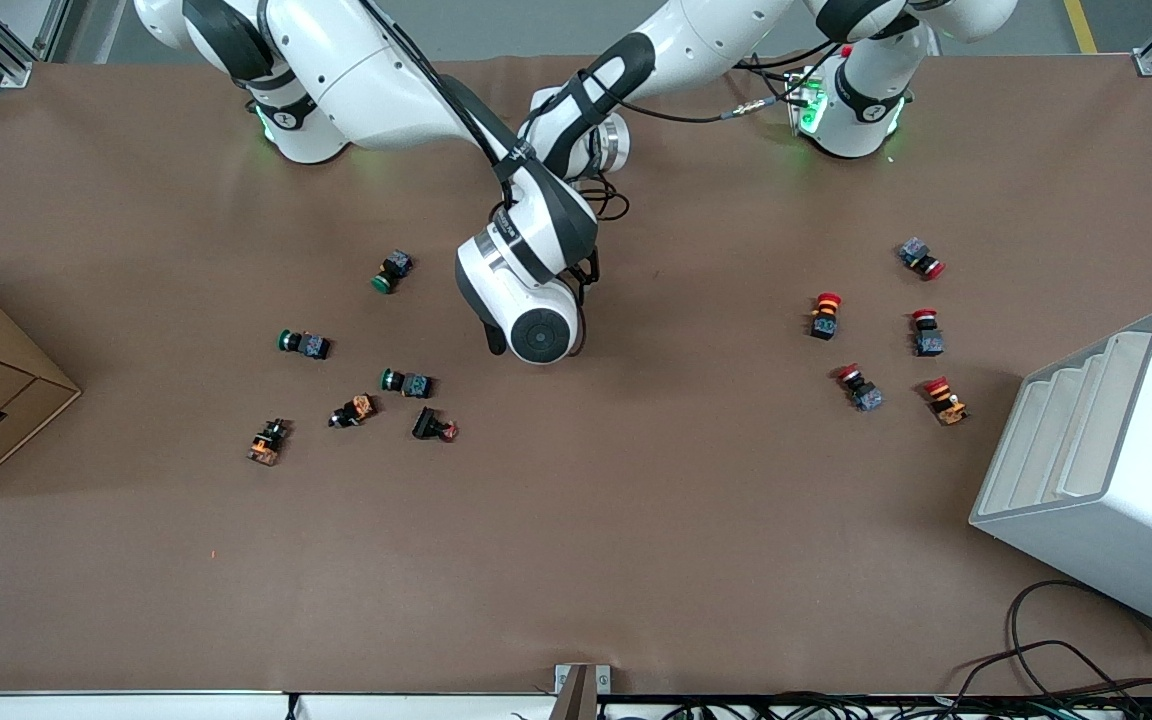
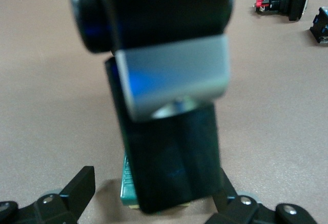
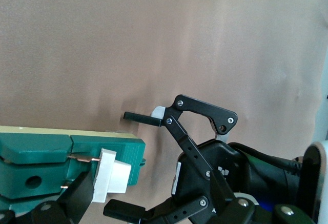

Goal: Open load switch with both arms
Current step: 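Lift the right gripper off the lever and draw it back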

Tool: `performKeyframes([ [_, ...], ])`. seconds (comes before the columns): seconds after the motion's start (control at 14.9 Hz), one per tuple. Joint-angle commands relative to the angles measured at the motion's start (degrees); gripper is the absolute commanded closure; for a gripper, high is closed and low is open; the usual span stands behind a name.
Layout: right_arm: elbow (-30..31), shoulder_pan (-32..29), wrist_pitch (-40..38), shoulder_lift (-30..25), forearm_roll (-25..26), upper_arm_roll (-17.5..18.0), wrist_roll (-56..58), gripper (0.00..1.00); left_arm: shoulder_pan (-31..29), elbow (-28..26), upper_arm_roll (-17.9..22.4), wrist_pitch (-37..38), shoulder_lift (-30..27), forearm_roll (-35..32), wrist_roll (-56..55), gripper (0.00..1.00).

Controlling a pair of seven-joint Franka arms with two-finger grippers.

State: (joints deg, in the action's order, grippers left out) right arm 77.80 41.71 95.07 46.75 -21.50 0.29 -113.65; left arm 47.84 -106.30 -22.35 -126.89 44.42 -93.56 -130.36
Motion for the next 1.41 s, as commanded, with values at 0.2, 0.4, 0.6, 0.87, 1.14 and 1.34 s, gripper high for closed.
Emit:
performKeyframes([
  [0.2,-2.5,-3.0,-3.8,-1.0,-0.8,-0.1,6.3,0.0,0.0,0.9,0.3,0.2,0.2,-1.2,-0.9,0.0],
  [0.4,-4.4,-6.3,-3.9,-2.1,0.6,-0.7,13.9,0.0,-0.2,0.8,0.3,0.2,0.1,-1.2,-0.9,0.0],
  [0.6,-4.5,-10.0,-4.0,-4.7,8.1,-0.6,24.4,0.0,-0.6,0.8,0.3,0.2,0.1,-1.2,-0.9,0.0],
  [0.87,-4.2,-14.8,-5.2,-9.2,16.1,-0.6,41.3,0.0,-0.8,0.9,0.2,0.2,-0.2,-0.6,-0.4,0.0],
  [1.14,-4.0,-23.6,-6.5,-14.0,17.8,-0.6,65.5,0.0,-0.9,2.2,0.0,0.2,-1.3,3.0,-0.2,0.0],
  [1.34,-3.3,-27.4,-6.8,-17.6,23.4,-0.6,82.9,0.0,-1.0,2.4,-0.1,0.2,-3.4,5.6,1.0,0.0],
])
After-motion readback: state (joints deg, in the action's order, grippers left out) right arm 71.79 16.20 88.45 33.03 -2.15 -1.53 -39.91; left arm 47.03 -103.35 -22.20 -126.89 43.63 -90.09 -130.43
